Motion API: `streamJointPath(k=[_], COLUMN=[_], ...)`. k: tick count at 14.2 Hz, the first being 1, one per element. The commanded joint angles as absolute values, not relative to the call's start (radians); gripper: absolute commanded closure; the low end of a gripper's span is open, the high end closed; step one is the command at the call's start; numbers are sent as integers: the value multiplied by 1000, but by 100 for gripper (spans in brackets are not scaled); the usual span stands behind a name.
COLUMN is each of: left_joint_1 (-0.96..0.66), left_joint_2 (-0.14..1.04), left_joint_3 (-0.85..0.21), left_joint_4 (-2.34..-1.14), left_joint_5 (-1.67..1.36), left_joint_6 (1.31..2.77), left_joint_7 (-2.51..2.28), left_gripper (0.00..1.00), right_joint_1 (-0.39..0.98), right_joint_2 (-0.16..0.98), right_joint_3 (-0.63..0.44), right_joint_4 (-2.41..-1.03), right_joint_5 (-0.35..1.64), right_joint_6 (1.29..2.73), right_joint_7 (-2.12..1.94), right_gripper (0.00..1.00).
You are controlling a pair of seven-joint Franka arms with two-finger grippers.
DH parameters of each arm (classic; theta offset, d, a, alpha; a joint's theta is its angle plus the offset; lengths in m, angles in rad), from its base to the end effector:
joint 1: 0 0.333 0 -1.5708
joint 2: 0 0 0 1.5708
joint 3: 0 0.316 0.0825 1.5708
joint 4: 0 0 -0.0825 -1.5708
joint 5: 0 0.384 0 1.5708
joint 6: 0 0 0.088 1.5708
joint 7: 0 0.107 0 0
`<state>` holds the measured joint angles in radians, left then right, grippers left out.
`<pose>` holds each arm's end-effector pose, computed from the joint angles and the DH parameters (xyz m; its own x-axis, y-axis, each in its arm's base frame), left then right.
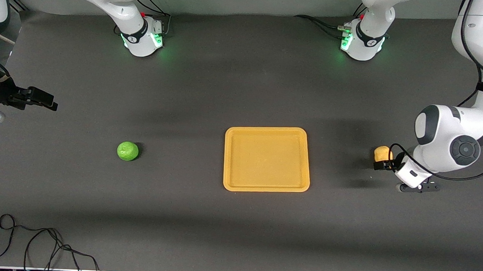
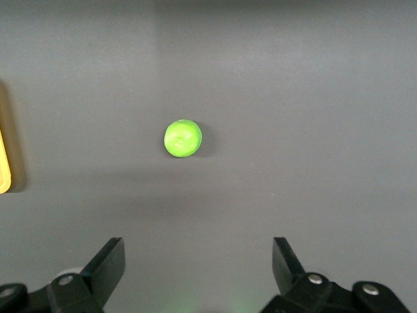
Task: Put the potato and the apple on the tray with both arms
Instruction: 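Move the left gripper down over the yellow potato, then close the left gripper on the yellow potato and lift it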
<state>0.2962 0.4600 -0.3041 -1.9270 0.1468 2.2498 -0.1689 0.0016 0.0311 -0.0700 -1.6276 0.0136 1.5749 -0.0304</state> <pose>0.6118 0.0065 0.2499 0.9901 0.0831 -0.1134 0.0849 -0.9963 0.0114 0.5596 -0.0363 0.5808 0.9958 -0.0380 -0.0832 -0.0392 -0.9991 -0.0139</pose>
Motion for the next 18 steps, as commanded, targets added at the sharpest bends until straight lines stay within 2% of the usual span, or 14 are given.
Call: streamJointPath(k=[1,12,13,15,18], left_joint_1=[293,293,293,293,293], left_joint_2=[452,479,480,485,486], left_joint_3=[-290,-279,-279,-279,-281], left_joint_4=[-1970,-2043,-2043,-2042,-2034], left_joint_5=[163,233,232,232,232], left_joint_6=[2272,2349,2350,2347,2327], left_joint_7=[-186,-250,-250,-252,-264], left_gripper=[1,2,5,20,60], right_joint_1=[14,12,12,12,12], right_joint_2=[32,32,32,32,34], right_joint_3=[-83,-83,-83,-83,-84], right_joint_4=[-1624,-1628,-1628,-1628,-1628], right_joint_5=[8,8,8,8,8], right_joint_6=[1586,1586,1586,1586,1586], right_joint_7=[-46,-46,-46,-46,-46], right_gripper=[0,0,0,0,0])
